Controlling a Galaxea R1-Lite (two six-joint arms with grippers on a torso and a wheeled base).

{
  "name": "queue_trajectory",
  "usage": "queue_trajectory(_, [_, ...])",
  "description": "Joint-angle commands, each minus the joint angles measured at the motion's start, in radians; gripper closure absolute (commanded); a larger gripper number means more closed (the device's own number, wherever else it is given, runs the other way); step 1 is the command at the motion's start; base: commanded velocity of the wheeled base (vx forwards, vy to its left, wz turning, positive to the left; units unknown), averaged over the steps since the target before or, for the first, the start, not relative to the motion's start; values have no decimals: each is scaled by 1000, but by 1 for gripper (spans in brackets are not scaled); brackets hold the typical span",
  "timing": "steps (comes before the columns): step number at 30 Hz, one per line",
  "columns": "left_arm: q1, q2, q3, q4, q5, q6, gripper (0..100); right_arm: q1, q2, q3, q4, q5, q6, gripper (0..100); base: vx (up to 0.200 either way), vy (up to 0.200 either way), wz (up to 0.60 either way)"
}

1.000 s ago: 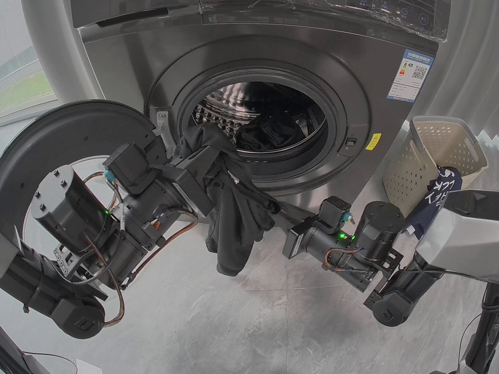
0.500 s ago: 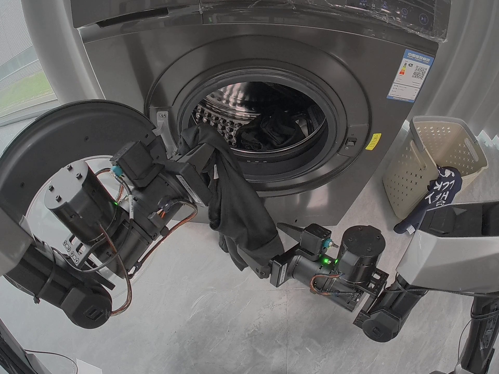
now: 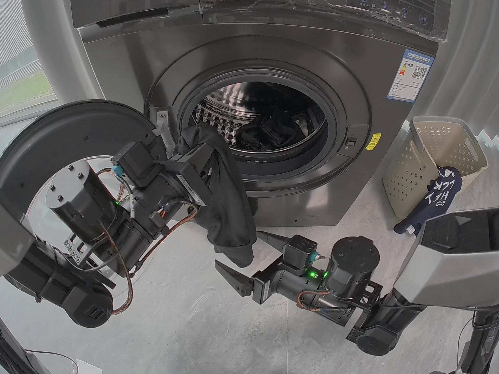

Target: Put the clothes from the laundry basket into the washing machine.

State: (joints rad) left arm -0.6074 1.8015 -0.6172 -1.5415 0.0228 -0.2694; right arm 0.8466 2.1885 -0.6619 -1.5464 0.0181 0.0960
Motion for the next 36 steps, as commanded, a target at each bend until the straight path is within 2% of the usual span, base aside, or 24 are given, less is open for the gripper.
queue_trajectory(1, [0, -1, -2, 0, 0, -1, 100, 46, 5, -39, 0, 5, -7, 0, 0, 0, 0])
queue_trajectory(7, [-2, -4, -2, 0, 0, -1, 100, 42, 70, -146, 8, 8, -10, 0, 0, 0, 0])
queue_trajectory(9, [-2, -2, -1, -2, 0, -1, 100, 37, 109, -217, 42, 14, -19, 0, 0, 0, 0])
queue_trajectory(15, [-3, -5, -1, -2, 0, -1, 100, 28, 162, -300, 66, 16, -36, 0, 0, 0, 0])
queue_trajectory(20, [-9, -8, -1, -2, 0, -1, 100, -17, 188, -372, 94, 10, -51, 0, 0, 0, 0])
queue_trajectory(27, [-9, -10, 1, -2, 2, -1, 100, -47, 183, -420, 118, -3, -61, 0, 0, 0, 0])
queue_trajectory(31, [-9, -10, 1, -2, 6, 1, 100, -49, 174, -416, 120, -4, -61, 0, 0, 0, 0])
queue_trajectory(35, [-9, -10, 1, -2, 6, 1, 100, -47, 172, -412, 118, -26, -61, 0, 0, 0, 0])
queue_trajectory(36, [-9, -10, 1, -2, 8, 1, 100, -47, 172, -410, 118, -26, -61, 100, 0, 0, 0])
